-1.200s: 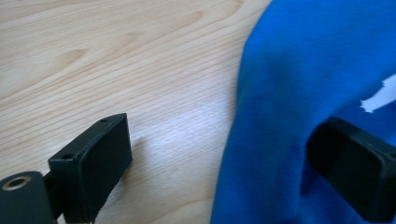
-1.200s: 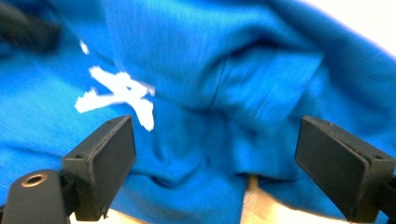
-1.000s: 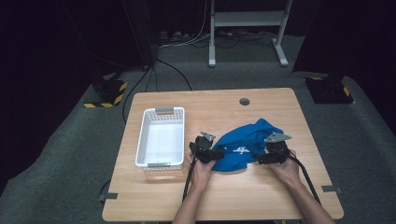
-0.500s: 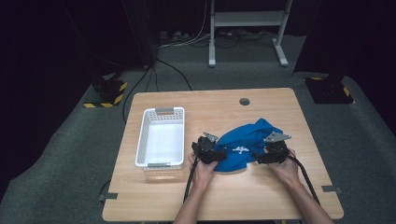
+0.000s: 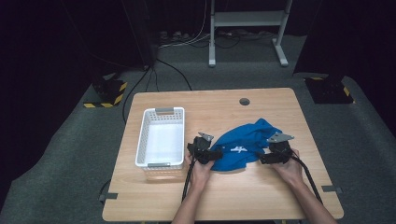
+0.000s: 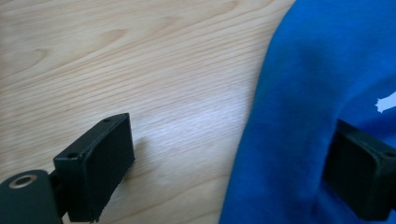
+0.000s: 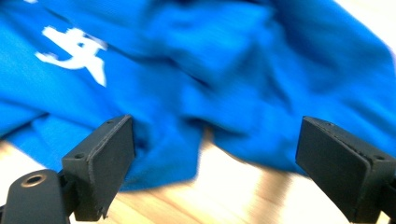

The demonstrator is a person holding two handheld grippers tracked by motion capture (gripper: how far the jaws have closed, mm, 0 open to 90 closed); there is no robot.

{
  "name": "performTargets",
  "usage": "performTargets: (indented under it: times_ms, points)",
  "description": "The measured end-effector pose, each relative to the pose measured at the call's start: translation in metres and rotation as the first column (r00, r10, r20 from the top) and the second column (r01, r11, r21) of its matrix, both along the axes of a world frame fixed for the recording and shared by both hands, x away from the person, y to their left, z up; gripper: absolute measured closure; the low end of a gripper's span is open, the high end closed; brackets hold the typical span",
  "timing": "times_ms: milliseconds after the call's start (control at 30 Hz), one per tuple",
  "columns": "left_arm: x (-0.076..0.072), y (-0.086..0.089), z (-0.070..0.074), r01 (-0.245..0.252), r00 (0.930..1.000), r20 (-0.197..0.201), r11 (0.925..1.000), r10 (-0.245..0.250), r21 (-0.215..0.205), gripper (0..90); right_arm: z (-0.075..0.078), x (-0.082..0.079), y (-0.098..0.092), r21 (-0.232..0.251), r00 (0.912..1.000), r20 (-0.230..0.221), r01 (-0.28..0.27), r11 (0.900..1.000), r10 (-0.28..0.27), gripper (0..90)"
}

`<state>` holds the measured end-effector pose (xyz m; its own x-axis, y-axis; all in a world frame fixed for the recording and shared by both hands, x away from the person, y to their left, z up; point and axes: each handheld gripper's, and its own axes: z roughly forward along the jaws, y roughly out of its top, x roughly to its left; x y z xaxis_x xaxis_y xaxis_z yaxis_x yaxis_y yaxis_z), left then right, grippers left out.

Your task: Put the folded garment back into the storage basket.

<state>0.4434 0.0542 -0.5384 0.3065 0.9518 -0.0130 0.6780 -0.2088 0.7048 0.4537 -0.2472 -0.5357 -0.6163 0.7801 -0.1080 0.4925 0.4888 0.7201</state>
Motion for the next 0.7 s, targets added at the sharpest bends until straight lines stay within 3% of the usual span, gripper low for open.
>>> performTargets:
  times_ms: [67,200,333,400,467,533,700]
  points:
    - [-0.002,-0.004,0.0,0.037,0.9993,0.003,0.9986,-0.036,-0.037,8.1,0.003,-0.002,0.0,0.024,1.0,0.002,0.003,1.0,-0.004,11.3]
    - [-0.002,-0.011,0.0,0.064,0.9979,0.015,0.9977,-0.063,-0.024,7.0,0.01,-0.01,0.015,0.05,0.9979,0.038,-0.055,0.997,0.053,11.5]
    - [0.0,-0.011,-0.001,0.046,0.9989,0.008,0.9989,-0.046,0.0,6.9,0.007,-0.009,0.023,0.045,0.9972,0.025,-0.072,0.996,0.071,11.5]
    - [0.0,-0.007,-0.001,0.03,0.9995,0.002,0.9995,-0.03,0.004,7.4,0.0,-0.005,0.025,0.002,0.9987,0.005,-0.051,0.999,0.051,10.8]
    - [0.0,-0.006,-0.001,0.022,0.9998,0.001,0.9998,-0.022,0.002,7.8,-0.002,-0.002,0.019,0.023,0.9998,-0.008,-0.02,1.0,0.02,11.1]
    - [-0.001,-0.003,0.0,0.005,1.0,-0.003,1.0,-0.005,0.003,8.1,-0.001,-0.001,0.014,0.01,1.0,-0.001,0.003,1.0,-0.003,11.5]
    - [-0.002,-0.008,0.0,0.024,0.9996,0.015,0.9997,-0.024,-0.001,8.0,0.002,-0.005,0.016,0.032,0.9998,0.008,-0.021,0.999,0.021,11.4]
